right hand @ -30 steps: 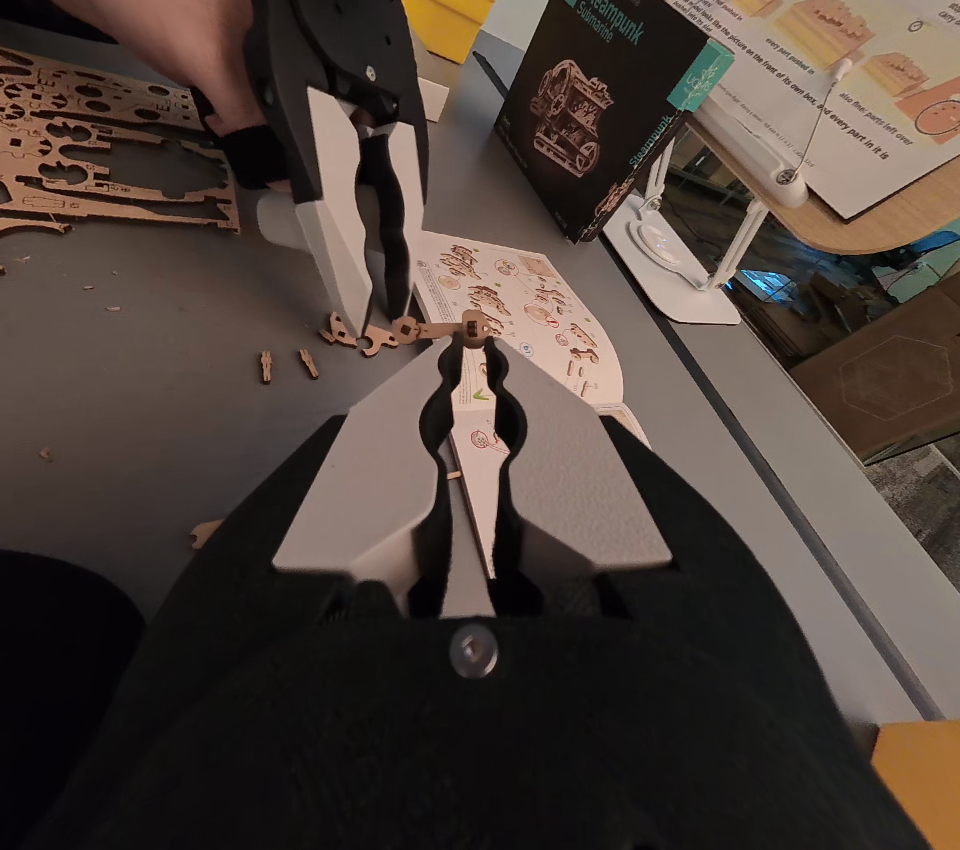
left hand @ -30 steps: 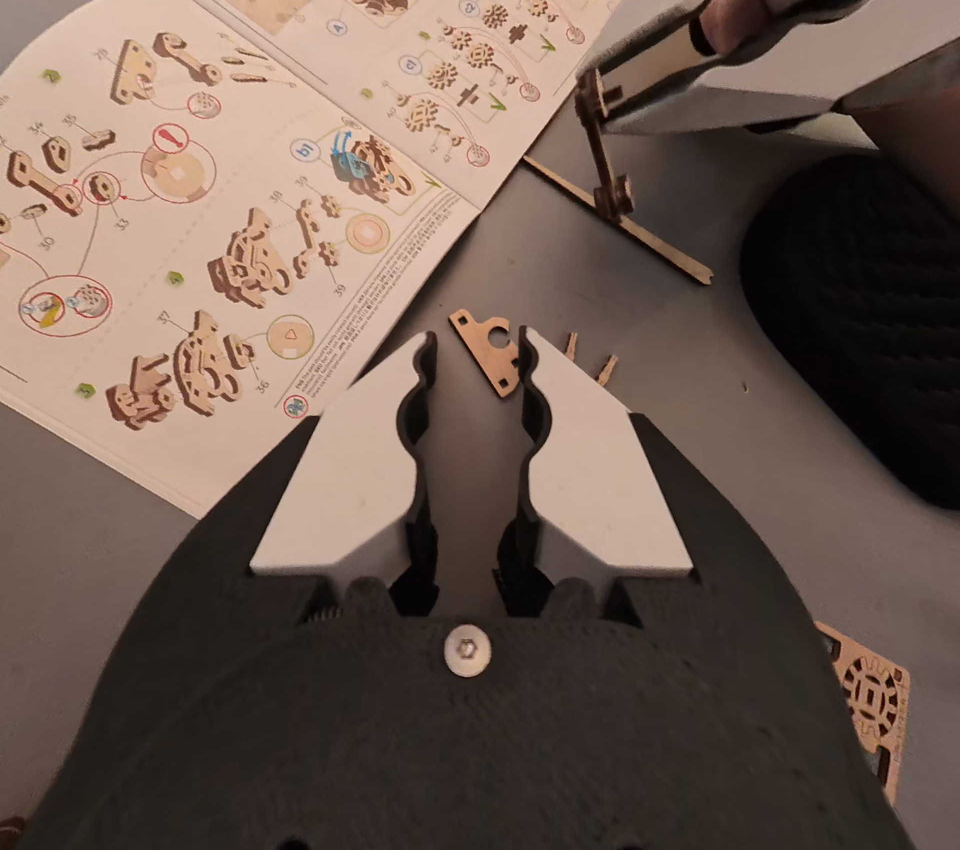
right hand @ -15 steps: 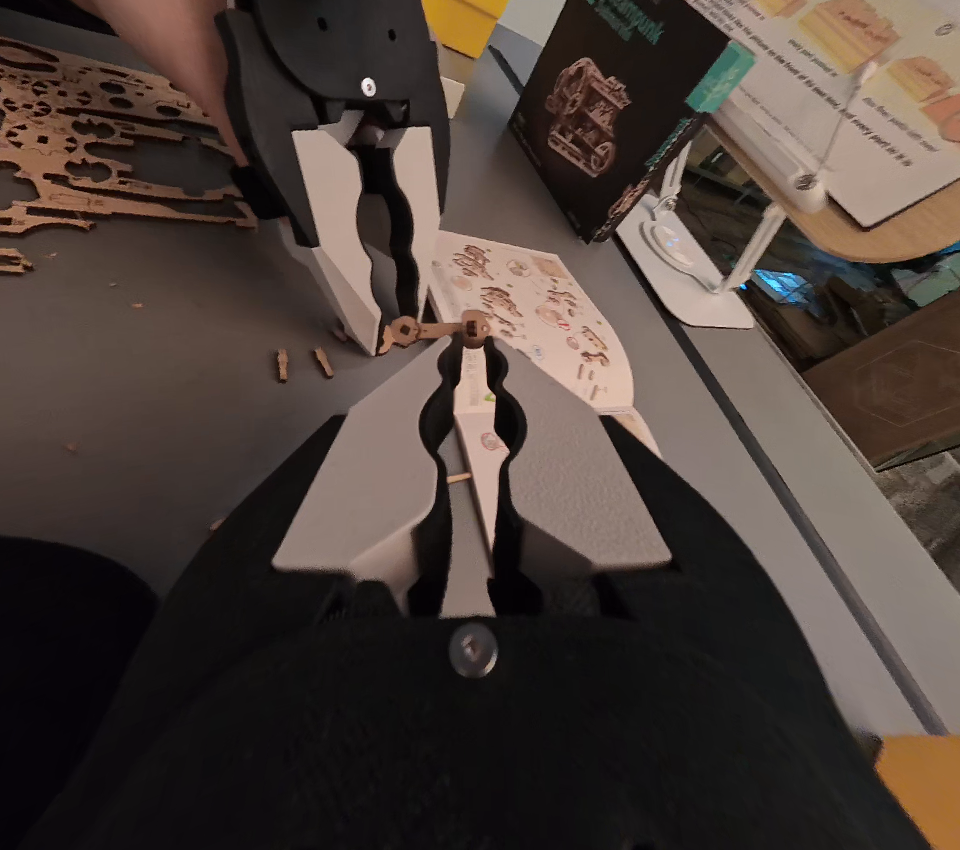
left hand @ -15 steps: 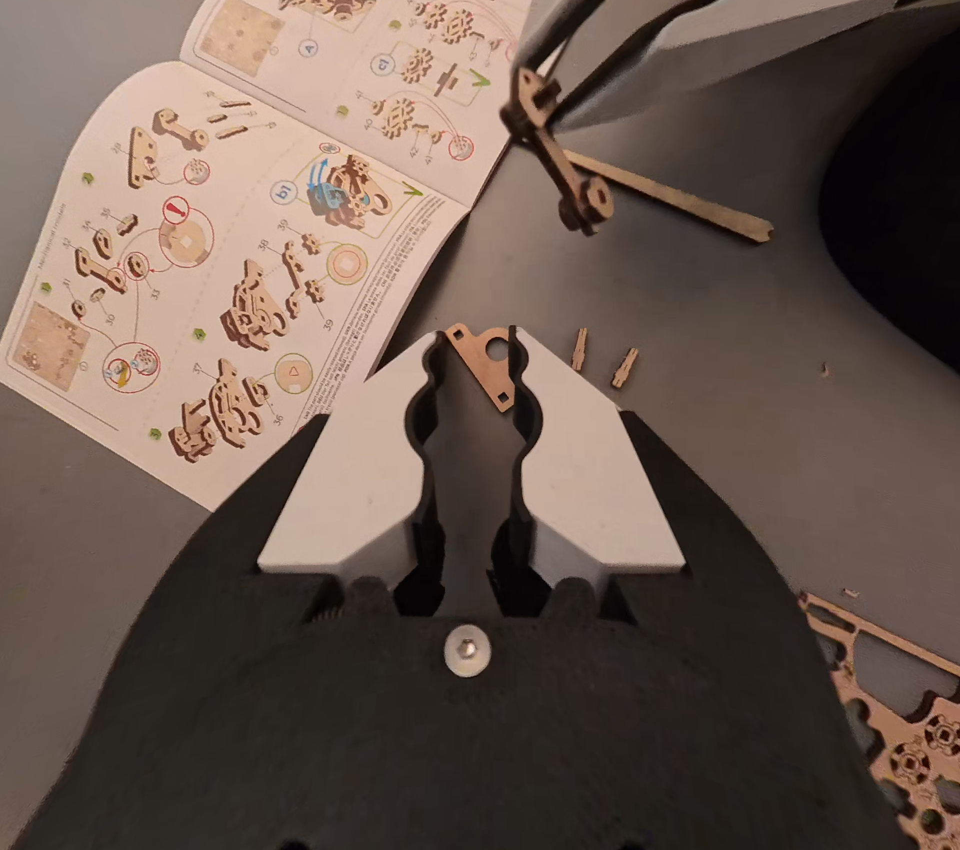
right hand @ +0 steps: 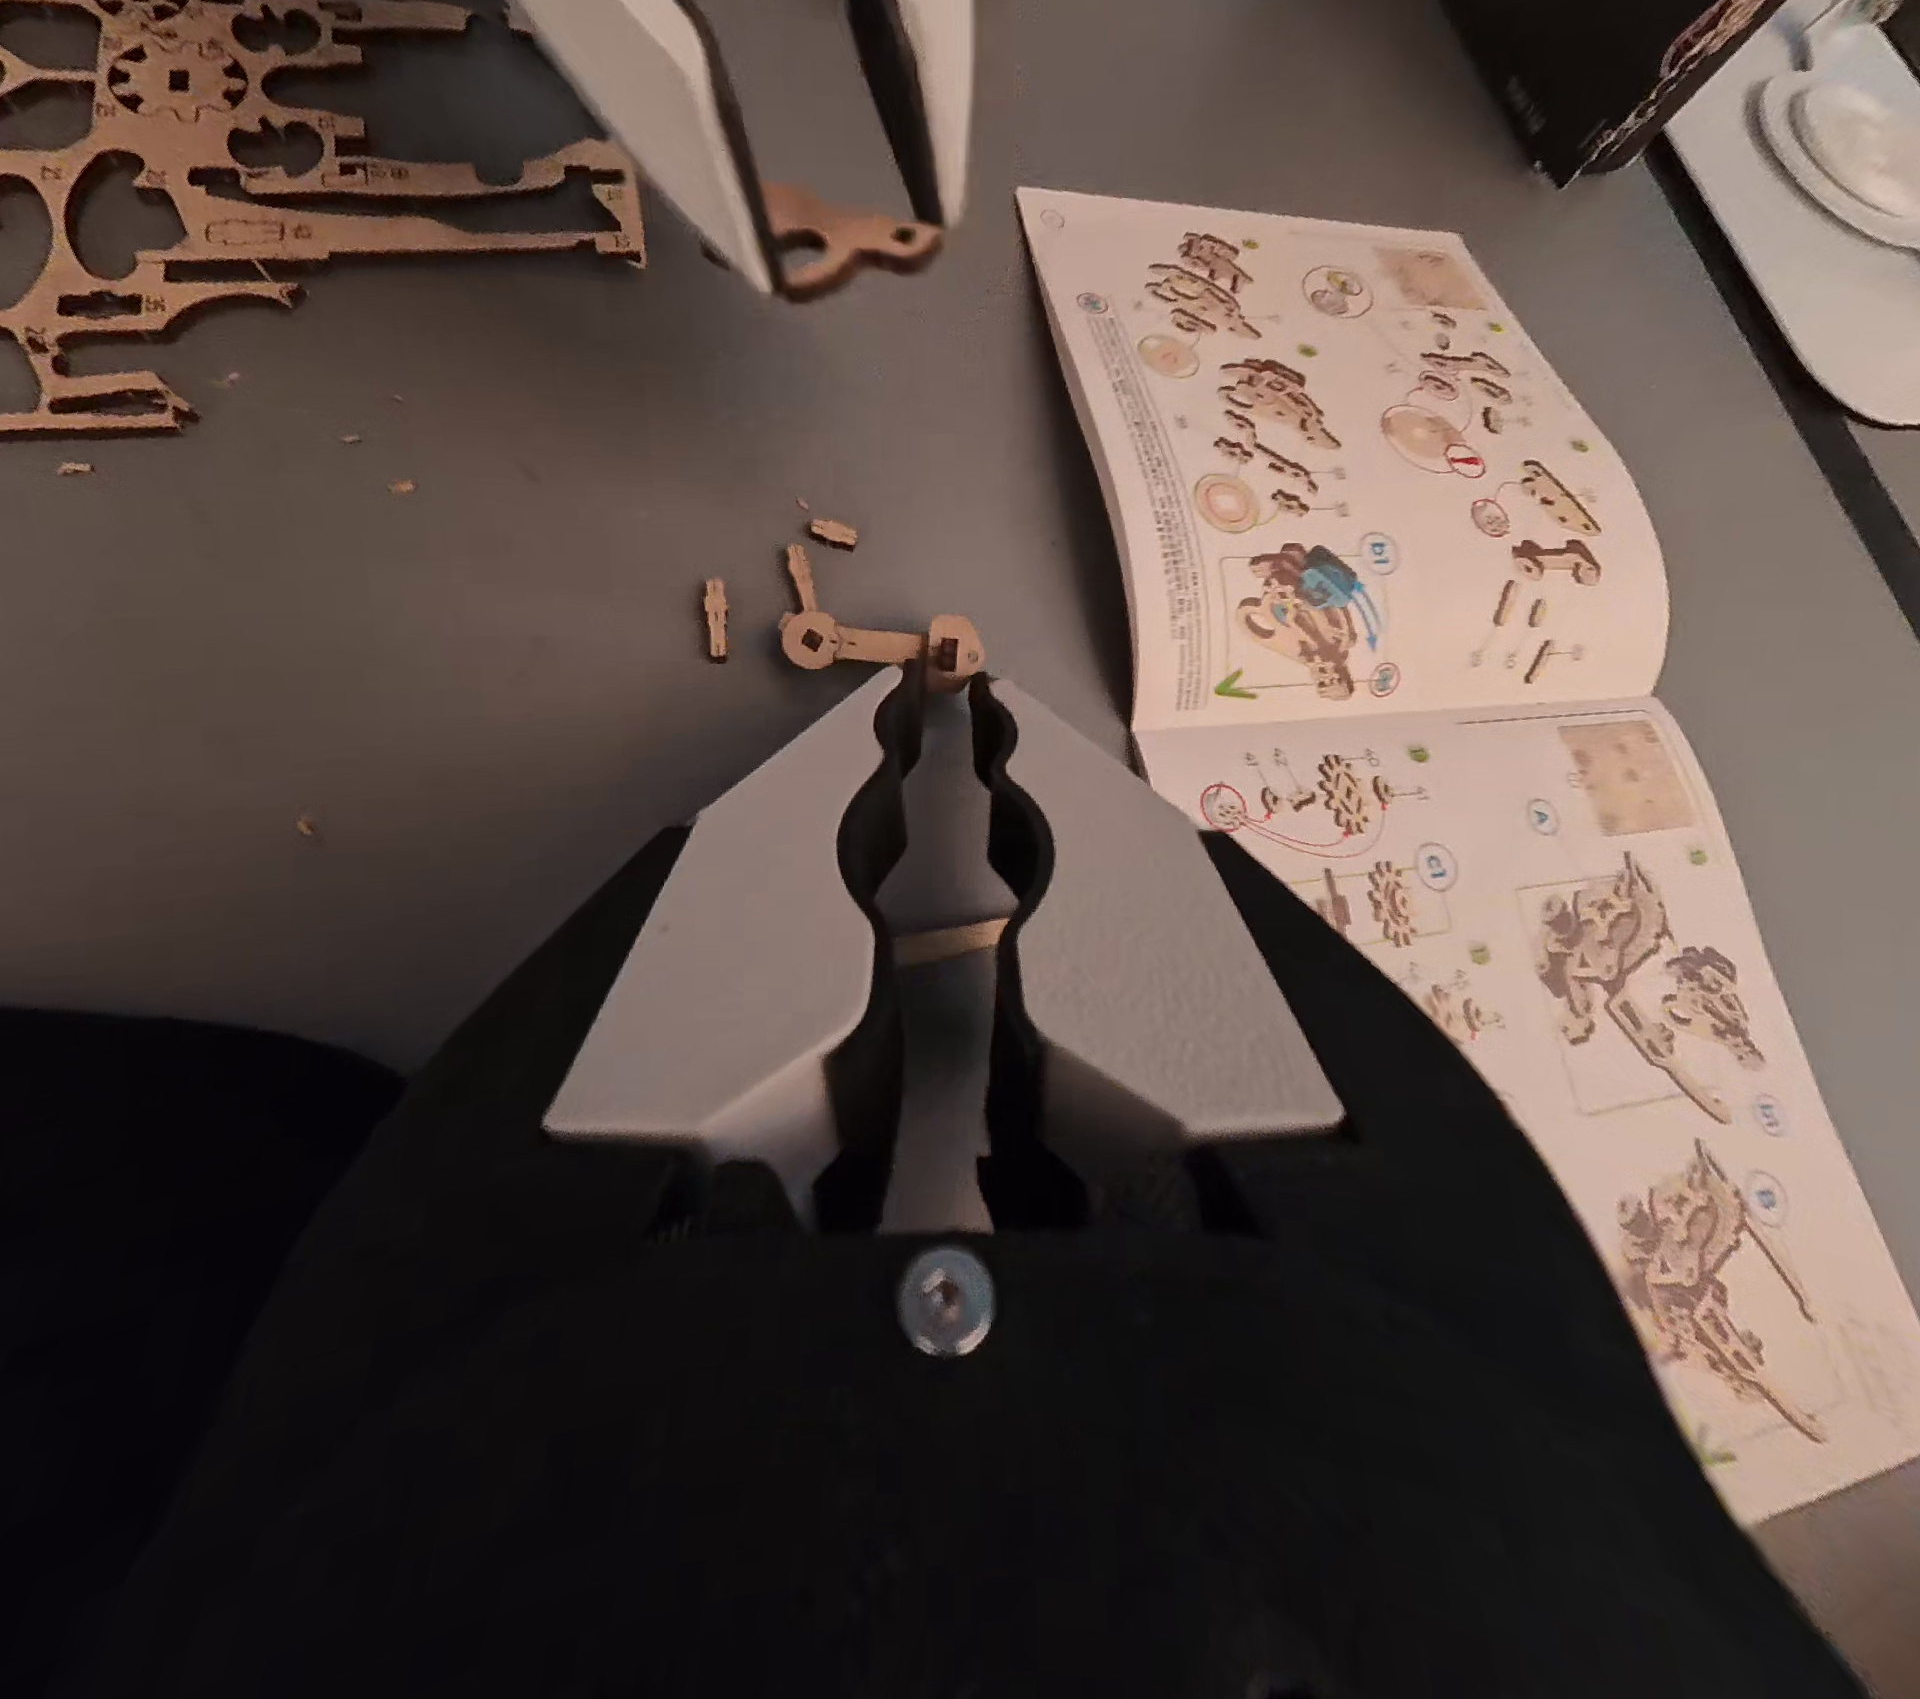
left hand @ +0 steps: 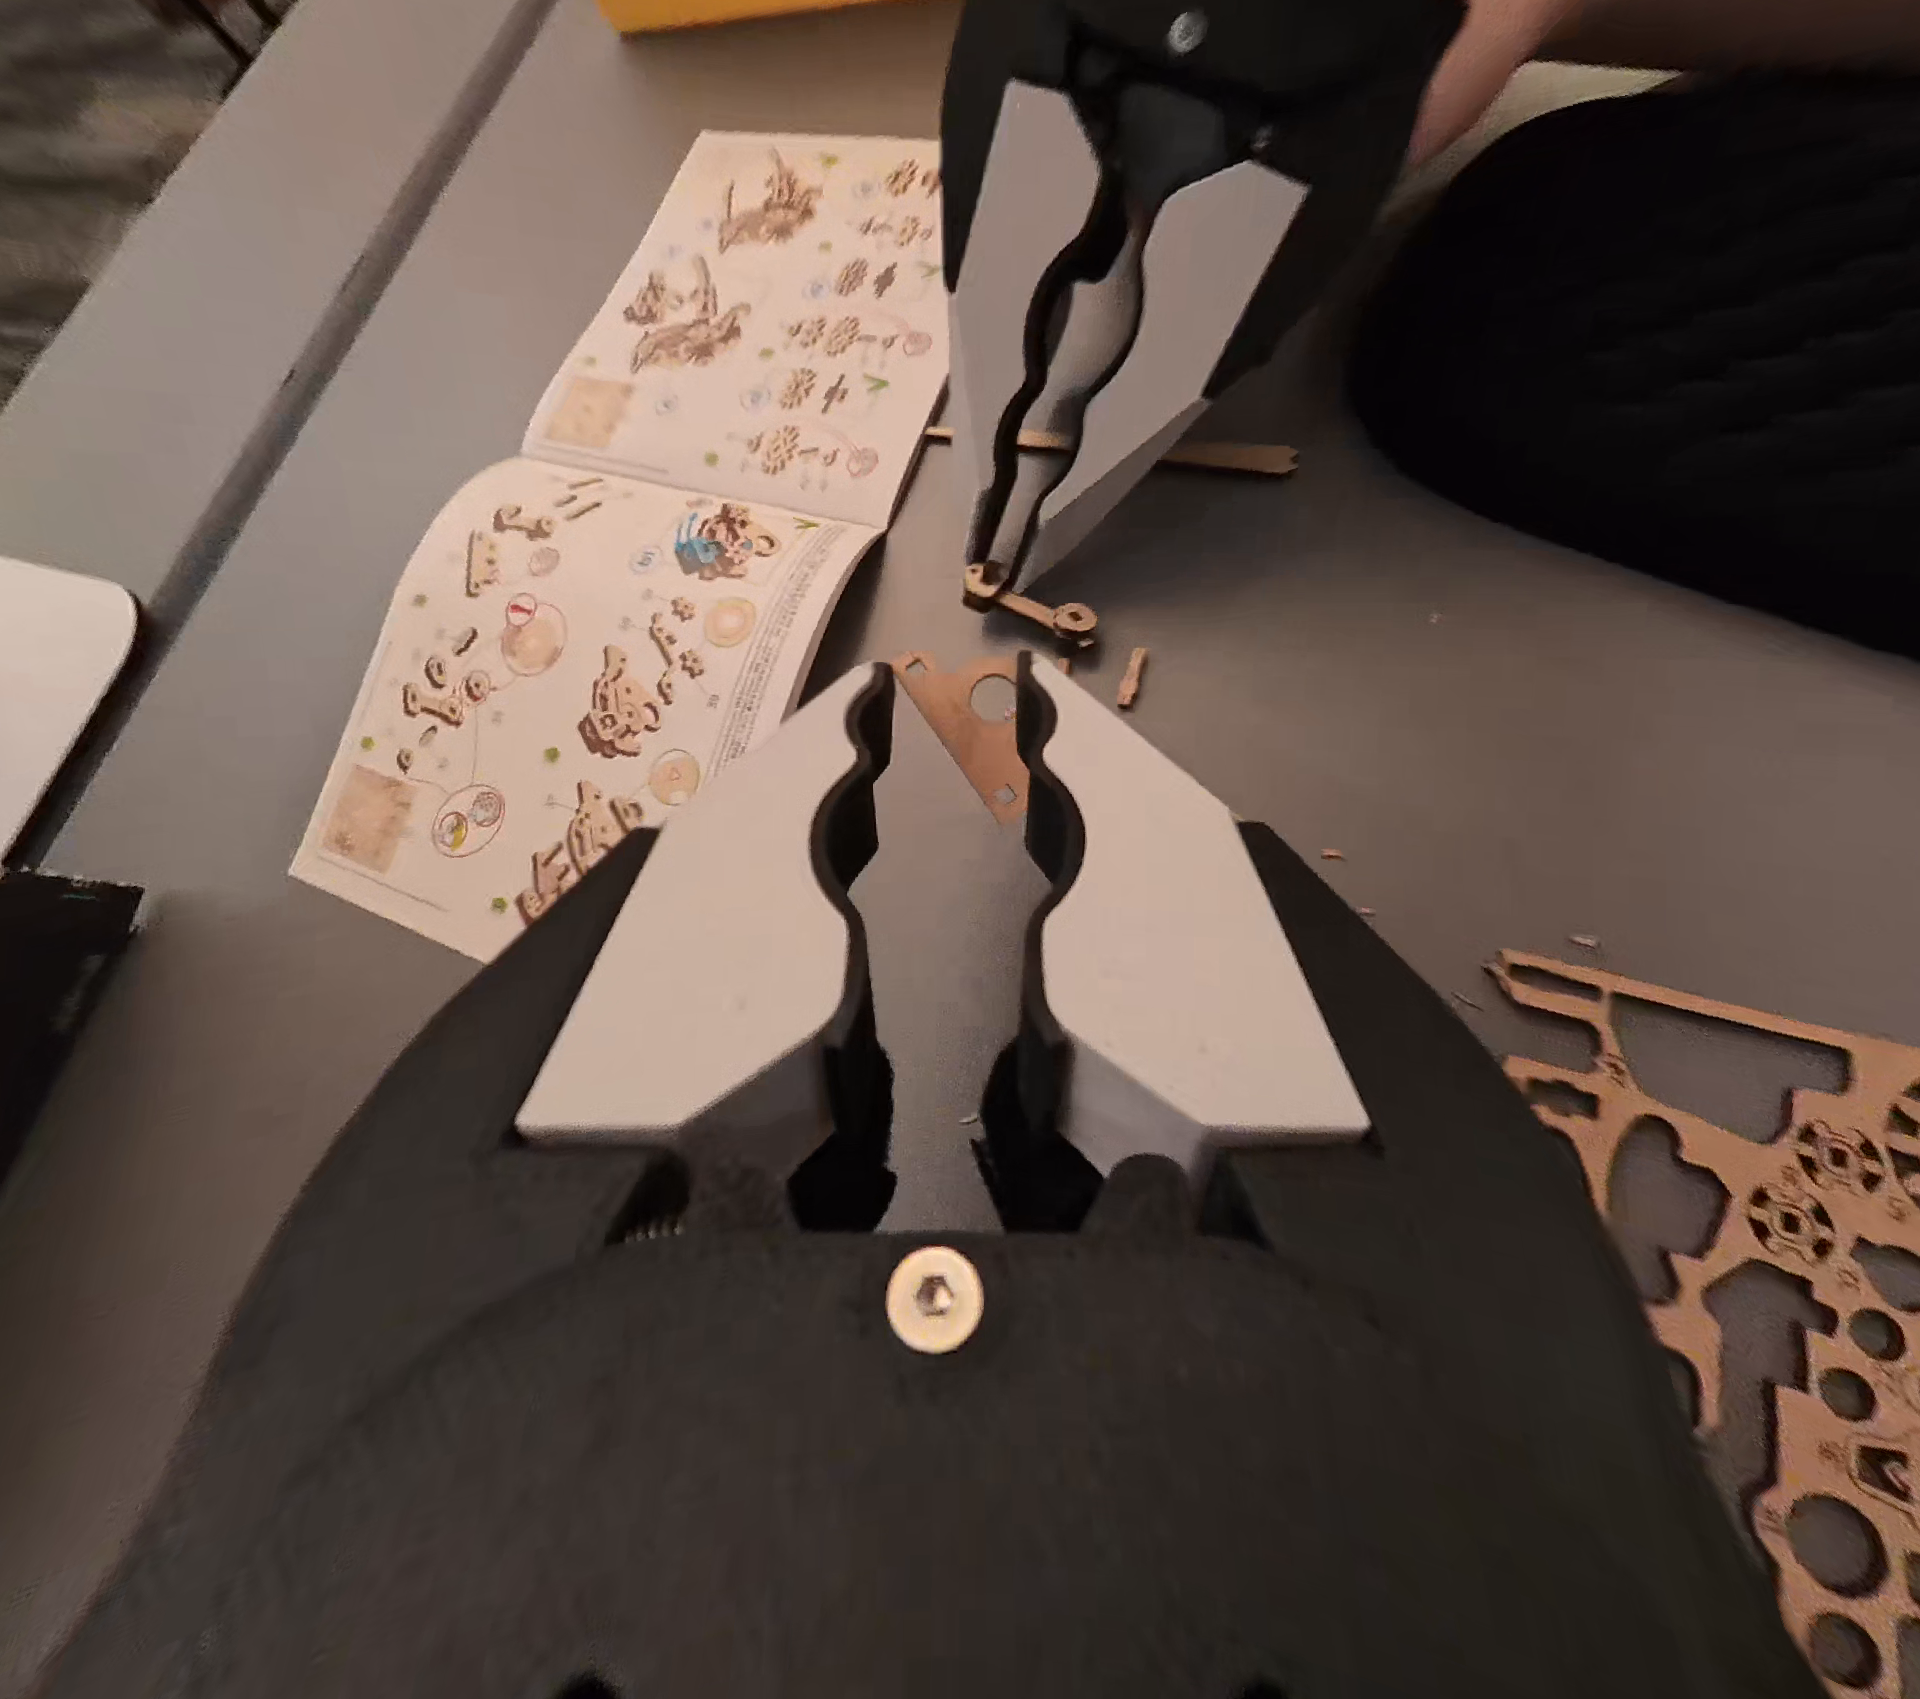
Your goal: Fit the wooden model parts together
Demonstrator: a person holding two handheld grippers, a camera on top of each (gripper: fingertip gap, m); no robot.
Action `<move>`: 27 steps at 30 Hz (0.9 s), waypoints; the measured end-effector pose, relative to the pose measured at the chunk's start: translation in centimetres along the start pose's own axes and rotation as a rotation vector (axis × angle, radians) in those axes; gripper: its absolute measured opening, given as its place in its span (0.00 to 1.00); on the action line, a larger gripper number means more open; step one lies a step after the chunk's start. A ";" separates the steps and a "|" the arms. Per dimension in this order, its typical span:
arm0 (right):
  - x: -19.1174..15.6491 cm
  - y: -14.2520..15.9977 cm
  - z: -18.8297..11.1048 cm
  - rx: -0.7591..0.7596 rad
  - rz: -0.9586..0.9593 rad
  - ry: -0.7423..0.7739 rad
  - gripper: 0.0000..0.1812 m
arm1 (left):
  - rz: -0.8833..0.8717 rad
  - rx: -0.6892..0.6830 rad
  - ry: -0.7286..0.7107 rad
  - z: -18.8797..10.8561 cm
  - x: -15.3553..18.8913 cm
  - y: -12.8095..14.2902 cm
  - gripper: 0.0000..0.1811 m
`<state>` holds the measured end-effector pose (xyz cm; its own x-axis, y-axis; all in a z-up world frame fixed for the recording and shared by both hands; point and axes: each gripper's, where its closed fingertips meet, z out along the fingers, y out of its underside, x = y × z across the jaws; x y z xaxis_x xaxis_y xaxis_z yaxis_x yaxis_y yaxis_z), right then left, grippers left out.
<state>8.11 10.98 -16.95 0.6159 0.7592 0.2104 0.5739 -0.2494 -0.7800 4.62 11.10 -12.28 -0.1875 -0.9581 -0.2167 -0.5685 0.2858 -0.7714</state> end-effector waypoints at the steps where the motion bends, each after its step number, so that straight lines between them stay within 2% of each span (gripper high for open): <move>1: -0.1 0.1 0.0 -0.004 0.009 -0.008 0.03 | 0.001 0.018 0.003 -0.3 0.2 -0.2 0.12; 8: 0.3 -0.1 -0.3 0.017 -0.005 0.014 0.10 | -0.024 0.142 0.053 -1.5 1.0 -1.5 0.12; 11: 0.3 -3.0 -1.7 0.163 0.005 0.011 0.10 | -0.021 0.263 0.052 -2.2 1.0 -3.2 0.12; 14: -1.0 -7.7 -3.9 0.420 0.151 -0.119 0.11 | -0.006 0.407 0.062 -3.8 1.7 -5.6 0.12; 18: -2.9 -11.4 -7.3 0.692 0.376 -0.454 0.19 | 0.010 0.592 0.114 -6.6 3.0 -8.5 0.12; 20: -3.3 -12.8 -9.2 0.814 0.412 -0.548 0.21 | 0.023 0.664 0.132 -7.7 3.5 -9.3 0.12; 27: -5.9 -15.0 -9.8 0.894 0.447 -0.707 0.24 | -0.017 0.793 0.216 -9.0 4.6 -10.9 0.11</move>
<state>1.16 4.36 -0.69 0.0752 0.9412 -0.3293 -0.3574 -0.2829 -0.8901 2.73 3.81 0.57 -0.3800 -0.9138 -0.1436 0.1472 0.0935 -0.9847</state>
